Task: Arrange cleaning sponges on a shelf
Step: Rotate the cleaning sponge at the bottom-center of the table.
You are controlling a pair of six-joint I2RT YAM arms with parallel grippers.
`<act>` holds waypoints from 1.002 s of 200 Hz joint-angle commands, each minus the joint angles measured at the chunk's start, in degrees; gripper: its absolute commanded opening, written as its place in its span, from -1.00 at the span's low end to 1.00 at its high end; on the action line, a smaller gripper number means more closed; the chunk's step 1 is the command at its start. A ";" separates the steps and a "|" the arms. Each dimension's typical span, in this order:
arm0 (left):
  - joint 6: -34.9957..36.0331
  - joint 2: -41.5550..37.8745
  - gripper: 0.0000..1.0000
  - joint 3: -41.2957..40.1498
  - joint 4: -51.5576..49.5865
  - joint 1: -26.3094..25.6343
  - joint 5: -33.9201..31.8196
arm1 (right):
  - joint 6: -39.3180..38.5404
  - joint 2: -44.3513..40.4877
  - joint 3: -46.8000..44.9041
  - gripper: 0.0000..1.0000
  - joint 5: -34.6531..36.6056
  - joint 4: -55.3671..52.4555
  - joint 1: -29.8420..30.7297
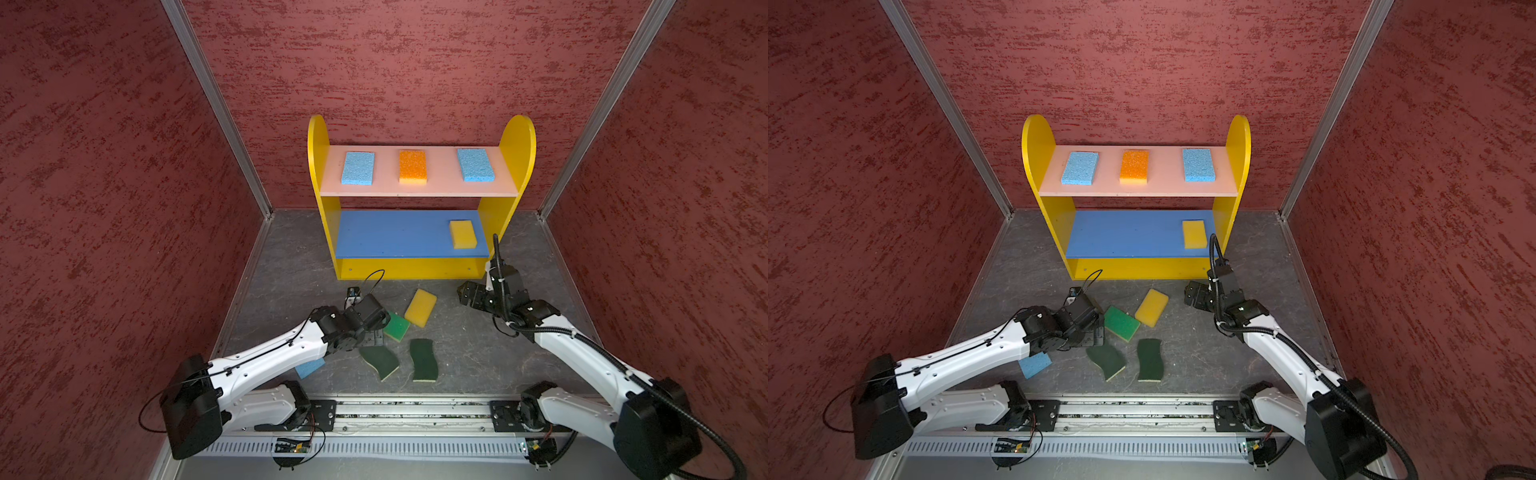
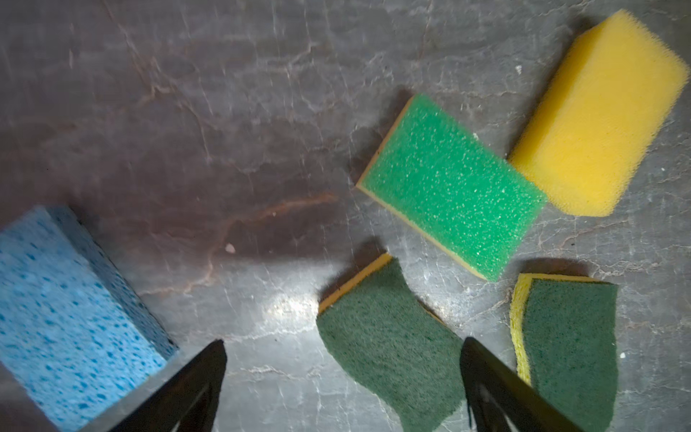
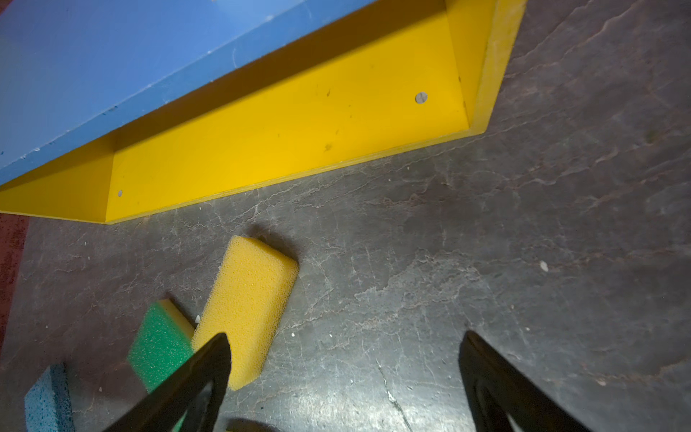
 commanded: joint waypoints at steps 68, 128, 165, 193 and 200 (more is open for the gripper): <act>-24.77 2.16 0.99 -3.61 2.80 -6.94 11.21 | -0.53 1.03 -2.20 0.92 -2.13 5.26 0.39; -28.10 10.36 0.99 1.94 1.37 -10.45 13.22 | -0.81 -1.22 -5.03 0.93 -2.40 6.87 0.40; -29.18 12.49 0.99 2.07 2.70 -10.45 14.15 | -1.33 -2.57 -6.29 0.93 -1.95 7.11 0.39; -30.13 13.33 0.99 0.76 4.12 -10.08 15.25 | -1.63 -2.59 -6.32 0.94 -2.00 7.13 0.39; -30.20 13.47 0.99 0.41 4.80 -9.92 15.47 | -1.60 -2.52 -6.29 0.94 -2.03 7.20 0.36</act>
